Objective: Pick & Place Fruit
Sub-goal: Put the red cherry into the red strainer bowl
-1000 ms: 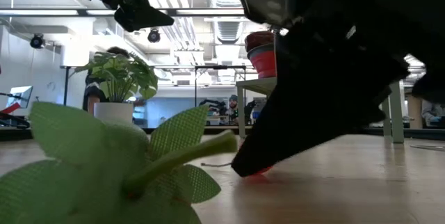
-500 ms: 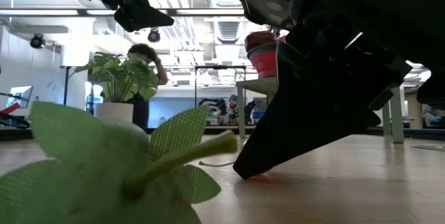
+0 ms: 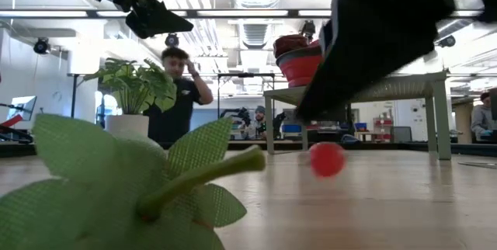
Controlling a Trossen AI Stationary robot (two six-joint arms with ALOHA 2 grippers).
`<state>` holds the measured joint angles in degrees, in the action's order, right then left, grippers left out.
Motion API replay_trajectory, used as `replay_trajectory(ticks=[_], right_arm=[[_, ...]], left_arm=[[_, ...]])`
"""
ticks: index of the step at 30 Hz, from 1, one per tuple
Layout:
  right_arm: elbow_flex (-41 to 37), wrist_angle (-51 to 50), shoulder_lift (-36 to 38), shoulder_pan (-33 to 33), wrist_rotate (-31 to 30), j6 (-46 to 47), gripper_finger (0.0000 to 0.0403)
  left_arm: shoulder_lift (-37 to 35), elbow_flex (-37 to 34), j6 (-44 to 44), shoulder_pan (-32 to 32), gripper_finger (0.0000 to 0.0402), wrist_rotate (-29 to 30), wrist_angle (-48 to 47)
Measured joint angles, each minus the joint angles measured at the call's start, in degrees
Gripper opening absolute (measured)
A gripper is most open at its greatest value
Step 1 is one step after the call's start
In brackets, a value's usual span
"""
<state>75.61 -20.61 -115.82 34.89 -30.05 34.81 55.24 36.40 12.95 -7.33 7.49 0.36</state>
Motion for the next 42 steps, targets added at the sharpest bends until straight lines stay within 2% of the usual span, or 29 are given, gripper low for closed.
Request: replay_trajectory(ticks=[3, 10, 13, 16, 20, 22, 28, 35, 42], right_arm=[[0.0, -6.5, 4.7, -0.6, -0.9, -0.3, 0.0106], [-0.1, -18.3, 16.7, -1.7, -7.9, -0.5, 0.0051], [-1.1, -18.2, 21.0, -2.0, -7.9, 1.0, 0.0034], [-2.0, -19.1, 22.4, -2.2, -3.0, 0.3, 0.0029], [-4.5, -19.4, 21.0, -1.9, 6.0, -1.1, 0.0044], [-5.3, -19.3, 19.4, -1.7, 8.2, -0.4, 0.0058], [-5.1, -12.6, 13.9, -2.0, 8.7, 5.2, 0.0111], [-3.1, -11.1, 7.4, -1.9, 9.2, 7.7, 0.0166], [-2.0, -10.8, 3.2, -2.1, 9.1, 11.1, 0.0194]], left_arm=[[0.0, 0.0, 0.0, 0.0, 0.0392, 0.0, 0.0], [0.0, 0.0, 0.0, 0.0, 0.0392, -0.1, 0.0], [0.0, 0.0, 0.5, 0.0, 0.0392, -0.1, 0.0], [0.0, 0.0, 0.5, 0.0, 0.0392, -0.1, 0.0], [0.0, 0.0, 0.5, 0.0, 0.0392, -0.1, 0.0], [0.0, 0.0, 0.5, 0.0, 0.0392, -0.1, 0.0], [0.0, 0.0, 0.6, 0.0, 0.0392, -0.1, 0.0], [0.0, 0.0, 0.6, 0.0, 0.0392, -0.1, 0.0], [0.0, -0.1, 0.6, 0.0, 0.0392, -0.1, 0.0]])
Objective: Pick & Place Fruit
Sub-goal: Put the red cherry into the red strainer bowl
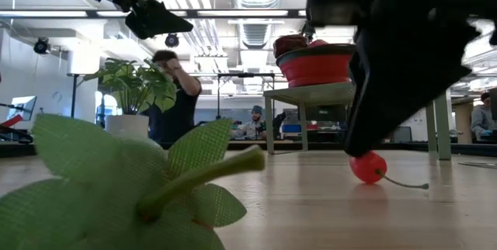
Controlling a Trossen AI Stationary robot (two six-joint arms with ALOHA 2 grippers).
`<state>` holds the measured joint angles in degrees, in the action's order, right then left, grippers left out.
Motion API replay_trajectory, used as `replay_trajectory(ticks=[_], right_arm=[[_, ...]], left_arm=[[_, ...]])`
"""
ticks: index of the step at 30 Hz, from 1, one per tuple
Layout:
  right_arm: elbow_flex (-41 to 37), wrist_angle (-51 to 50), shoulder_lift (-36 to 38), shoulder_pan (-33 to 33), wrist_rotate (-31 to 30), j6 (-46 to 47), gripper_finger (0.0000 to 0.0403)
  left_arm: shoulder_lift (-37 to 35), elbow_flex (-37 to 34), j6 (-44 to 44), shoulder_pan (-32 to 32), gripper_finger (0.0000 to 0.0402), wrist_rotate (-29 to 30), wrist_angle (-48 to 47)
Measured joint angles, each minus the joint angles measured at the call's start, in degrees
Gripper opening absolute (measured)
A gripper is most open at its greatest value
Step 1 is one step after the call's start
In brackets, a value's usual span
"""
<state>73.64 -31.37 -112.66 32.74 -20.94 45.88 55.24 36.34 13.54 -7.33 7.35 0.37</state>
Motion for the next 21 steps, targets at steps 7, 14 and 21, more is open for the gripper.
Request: replay_trajectory(ticks=[7, 14, 21], right_arm=[[0.0, -3.1, -1.7, -0.1, 0.0, 3.7, 0.0188], [-0.2, -3.8, -1.4, -0.1, 0.0, 4.7, 0.0159], [-0.3, -6.4, -1.6, -0.1, 0.4, 5.0, 0.0132]], left_arm=[[0.0, 0.0, 0.0, 0.0, 0.0392, 0.0, 0.0], [0.0, 0.0, 0.0, 0.0, 0.0392, 0.0, 0.0], [0.0, 0.0, 0.0, 0.0, 0.0392, 0.0, 0.0]])
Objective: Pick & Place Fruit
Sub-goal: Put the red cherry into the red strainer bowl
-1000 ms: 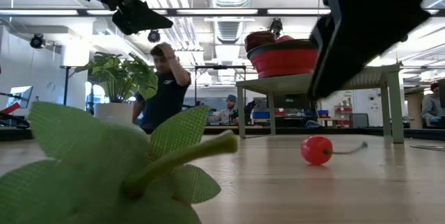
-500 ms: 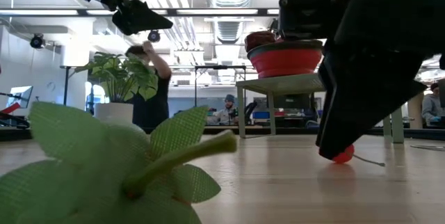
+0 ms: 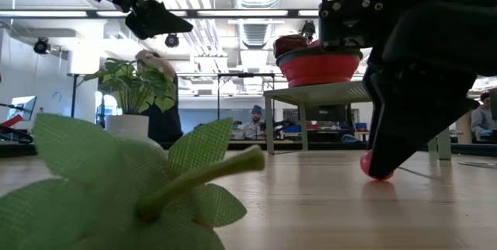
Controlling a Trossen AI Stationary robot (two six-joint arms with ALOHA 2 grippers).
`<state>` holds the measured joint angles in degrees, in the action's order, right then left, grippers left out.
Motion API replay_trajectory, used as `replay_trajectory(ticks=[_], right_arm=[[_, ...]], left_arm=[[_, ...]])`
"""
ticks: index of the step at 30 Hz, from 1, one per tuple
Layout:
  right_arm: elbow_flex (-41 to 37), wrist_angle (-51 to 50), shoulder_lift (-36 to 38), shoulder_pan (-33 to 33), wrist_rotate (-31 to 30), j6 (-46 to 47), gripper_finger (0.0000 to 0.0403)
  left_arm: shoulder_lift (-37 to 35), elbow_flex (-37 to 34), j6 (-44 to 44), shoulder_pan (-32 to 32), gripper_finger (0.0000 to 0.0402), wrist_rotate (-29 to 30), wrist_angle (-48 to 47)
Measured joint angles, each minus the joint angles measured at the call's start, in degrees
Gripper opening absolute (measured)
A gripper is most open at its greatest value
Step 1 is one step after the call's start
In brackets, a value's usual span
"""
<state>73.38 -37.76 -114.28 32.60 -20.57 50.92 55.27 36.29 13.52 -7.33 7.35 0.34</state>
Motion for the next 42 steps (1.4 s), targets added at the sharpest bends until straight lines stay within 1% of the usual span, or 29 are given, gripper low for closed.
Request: replay_trajectory(ticks=[4, 11, 20, 22, 27, 30, 35, 42], right_arm=[[-0.2, 0.0, 0.0, 0.0, 0.1, 0.1, 0.0127], [-0.8, 0.0, 0.0, 0.0, -0.3, 0.1, 0.0134], [-1.2, 0.2, 0.1, 0.0, -0.6, -0.7, 0.0091], [-1.2, 0.2, 0.2, 0.0, -0.5, -1.4, 0.0092], [-0.8, -0.5, 0.9, -0.1, -0.4, -5.6, 0.0112], [-0.7, -1.7, 3.0, -0.4, -0.4, -7.7, 0.0112], [-0.7, -5.5, 8.2, -1.8, -0.9, -9.4, 0.0098], [-0.8, -7.1, 18.5, -4.1, -5.7, -16.9, 0.0112]], left_arm=[[0.0, 0.0, 0.0, 0.0, 0.0392, 0.0, 0.0], [0.0, 0.0, 0.0, 0.0, 0.0392, 0.0, 0.0], [0.0, 0.0, 0.0, 0.0, 0.0392, 0.0, 0.0], [0.0, 0.0, 0.0, 0.0, 0.0392, 0.0, 0.0], [0.0, 0.0, 0.0, 0.0, 0.0392, 0.0, 0.0], [0.0, 0.0, 0.0, 0.0, 0.0392, 0.0, 0.0], [0.0, 0.0, 0.0, 0.0, 0.0392, 0.0, 0.0], [0.0, 0.0, 0.1, 0.0, 0.0392, 0.0, 0.0]])
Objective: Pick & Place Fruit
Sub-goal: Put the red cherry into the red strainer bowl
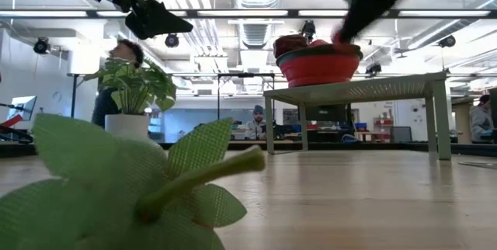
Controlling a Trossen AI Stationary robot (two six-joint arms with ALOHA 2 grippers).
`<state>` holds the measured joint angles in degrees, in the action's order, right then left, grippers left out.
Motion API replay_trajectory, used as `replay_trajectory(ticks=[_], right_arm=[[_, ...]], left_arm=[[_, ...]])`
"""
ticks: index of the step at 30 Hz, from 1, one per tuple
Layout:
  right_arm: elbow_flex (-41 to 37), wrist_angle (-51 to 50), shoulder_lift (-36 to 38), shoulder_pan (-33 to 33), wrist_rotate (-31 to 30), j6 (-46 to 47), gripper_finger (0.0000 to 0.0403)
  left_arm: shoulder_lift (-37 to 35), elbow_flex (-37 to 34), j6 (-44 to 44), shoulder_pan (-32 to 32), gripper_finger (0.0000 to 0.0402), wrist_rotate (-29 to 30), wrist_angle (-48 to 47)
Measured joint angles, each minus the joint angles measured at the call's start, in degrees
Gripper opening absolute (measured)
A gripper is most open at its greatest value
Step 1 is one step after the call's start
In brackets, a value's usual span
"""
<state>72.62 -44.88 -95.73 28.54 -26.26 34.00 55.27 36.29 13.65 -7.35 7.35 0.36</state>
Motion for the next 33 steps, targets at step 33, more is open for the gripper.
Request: replay_trajectory(ticks=[33], right_arm=[[-0.2, 0.7, 27.4, -41.3, -6.4, -19.2, 0.0106]], left_arm=[[0.0, 0.0, 0.1, 0.0, 0.0392, 0.0, 0.0]])
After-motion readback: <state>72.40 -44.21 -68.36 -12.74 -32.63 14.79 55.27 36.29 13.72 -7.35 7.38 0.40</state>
